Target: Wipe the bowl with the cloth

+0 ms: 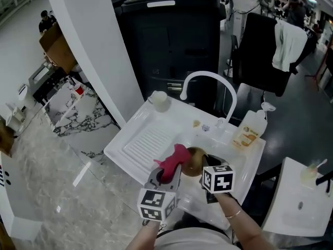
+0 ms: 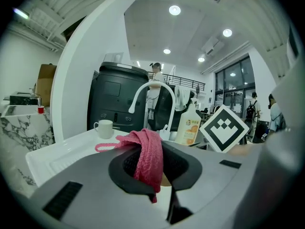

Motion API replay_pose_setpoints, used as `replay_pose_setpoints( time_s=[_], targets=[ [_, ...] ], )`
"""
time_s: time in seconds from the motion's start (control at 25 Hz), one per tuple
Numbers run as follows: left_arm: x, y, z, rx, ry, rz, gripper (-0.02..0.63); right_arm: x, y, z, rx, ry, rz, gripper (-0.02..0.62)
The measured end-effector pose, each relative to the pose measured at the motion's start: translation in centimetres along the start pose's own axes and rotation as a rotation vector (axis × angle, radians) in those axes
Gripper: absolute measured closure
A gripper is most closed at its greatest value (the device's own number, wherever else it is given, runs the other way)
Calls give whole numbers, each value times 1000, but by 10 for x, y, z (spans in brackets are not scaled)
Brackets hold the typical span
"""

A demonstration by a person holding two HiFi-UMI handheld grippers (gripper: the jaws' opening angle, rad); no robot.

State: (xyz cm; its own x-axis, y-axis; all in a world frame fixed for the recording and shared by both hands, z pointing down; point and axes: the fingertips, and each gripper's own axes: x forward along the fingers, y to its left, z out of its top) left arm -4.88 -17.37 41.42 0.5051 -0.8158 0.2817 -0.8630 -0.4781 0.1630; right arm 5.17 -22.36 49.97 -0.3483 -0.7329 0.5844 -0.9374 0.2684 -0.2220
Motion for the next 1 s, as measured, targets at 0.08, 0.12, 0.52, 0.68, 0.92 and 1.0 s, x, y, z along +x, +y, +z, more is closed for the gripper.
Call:
replay_pose_setpoints(
  time_s=[0.08,0.12,0.52,0.68,0.92,1.0],
  targets=[
    [-2,-10,3,18,7,-43,546,-4,7,4,-15,-10,0,578],
    [-1,-16,2,38,22,-65,546,-6,10,6,-25,-15,2,579],
    [25,-33,-28,157,196,-95,546,-24,36,14,-93,-64,16,580],
    [36,-33,-38,174,244,-89,546,-25,39,12,-134,-62,9,578],
    [49,-23,-44,144,257,-47,546,-20,29,4,-183,-42,-34,577],
    [50,-16,-44,126,252,-28,546,-19,26,2,-193,-35,-45,577]
  ],
)
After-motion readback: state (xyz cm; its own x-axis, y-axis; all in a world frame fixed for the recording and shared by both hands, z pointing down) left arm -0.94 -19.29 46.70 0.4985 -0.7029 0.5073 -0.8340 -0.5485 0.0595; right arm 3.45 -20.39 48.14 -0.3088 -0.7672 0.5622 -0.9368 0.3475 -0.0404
